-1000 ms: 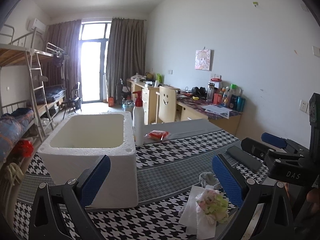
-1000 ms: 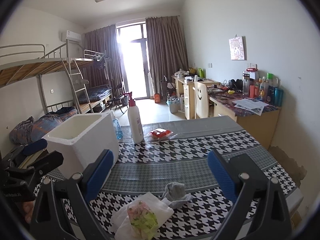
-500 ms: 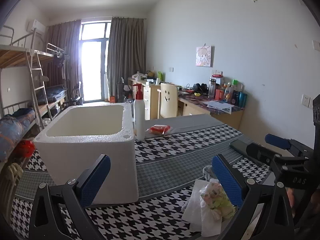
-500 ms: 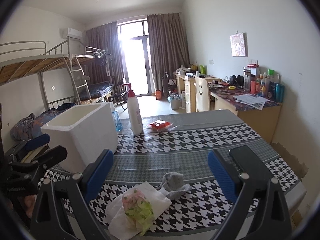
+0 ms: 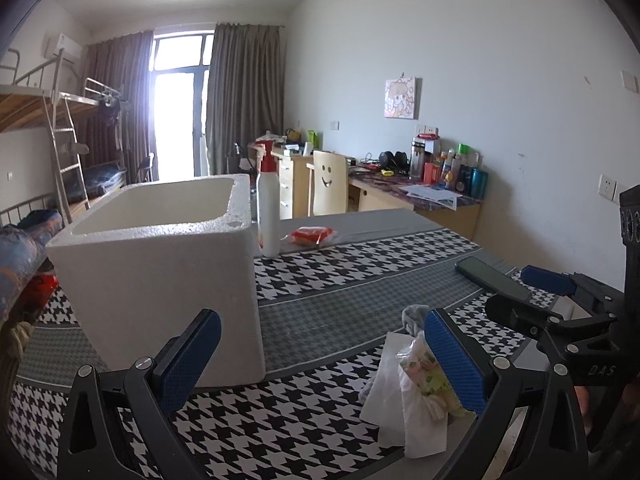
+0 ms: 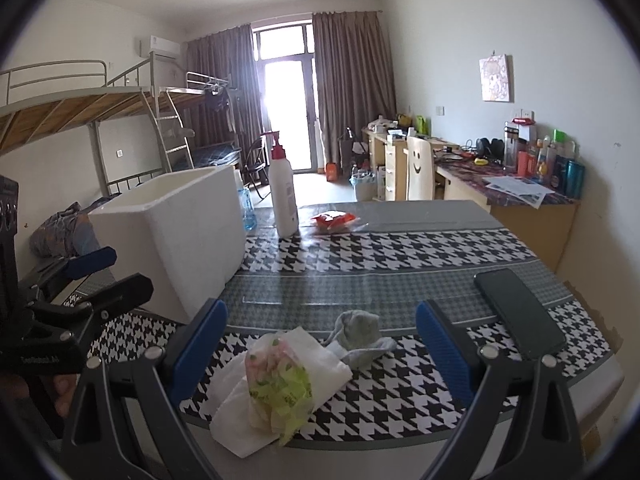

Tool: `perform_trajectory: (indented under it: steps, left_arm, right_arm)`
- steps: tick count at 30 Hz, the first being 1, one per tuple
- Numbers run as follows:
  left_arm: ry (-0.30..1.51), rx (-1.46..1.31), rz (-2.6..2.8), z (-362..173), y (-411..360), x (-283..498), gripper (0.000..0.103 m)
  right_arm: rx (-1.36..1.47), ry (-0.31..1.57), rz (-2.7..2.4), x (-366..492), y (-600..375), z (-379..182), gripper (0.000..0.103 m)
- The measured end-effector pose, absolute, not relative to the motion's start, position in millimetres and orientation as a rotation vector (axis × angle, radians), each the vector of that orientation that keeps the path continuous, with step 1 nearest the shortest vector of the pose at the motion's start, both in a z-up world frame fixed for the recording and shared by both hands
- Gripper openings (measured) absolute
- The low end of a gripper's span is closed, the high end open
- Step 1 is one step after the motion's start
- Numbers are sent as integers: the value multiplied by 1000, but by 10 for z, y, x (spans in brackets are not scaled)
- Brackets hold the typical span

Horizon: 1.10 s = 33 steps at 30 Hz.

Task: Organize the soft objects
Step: 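Move both tools back toward the plastic bag with tissue on the table, then close the right gripper on the green-pink tissue packet while the left gripper grasps white tissue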

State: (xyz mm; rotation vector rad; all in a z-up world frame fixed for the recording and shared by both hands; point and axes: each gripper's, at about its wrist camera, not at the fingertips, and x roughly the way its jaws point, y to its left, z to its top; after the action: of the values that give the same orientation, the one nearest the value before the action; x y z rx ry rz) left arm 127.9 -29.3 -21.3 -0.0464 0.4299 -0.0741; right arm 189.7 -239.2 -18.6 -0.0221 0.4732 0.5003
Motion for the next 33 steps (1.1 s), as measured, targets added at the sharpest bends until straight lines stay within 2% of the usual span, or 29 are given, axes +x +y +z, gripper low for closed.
perform_trajectory:
  steps: [15, 25, 30, 33]
  left_arm:
    - [492, -66, -90, -474, -309, 1329, 102]
    - [528, -79, -107, -583, -318, 1338, 102]
    - [550, -71, -118, -623, -349, 1329, 102]
    - [565, -71, -113, -651, -337, 1324, 102]
  right_arm:
    - [-68, 523, 537, 1828, -2323, -428, 97]
    - [-83, 602, 610, 1822, -2266, -574, 77]
    - [-81, 630, 631, 1818, -2229, -648, 74]
    - [-83, 651, 642, 1833, -2193, -687, 68]
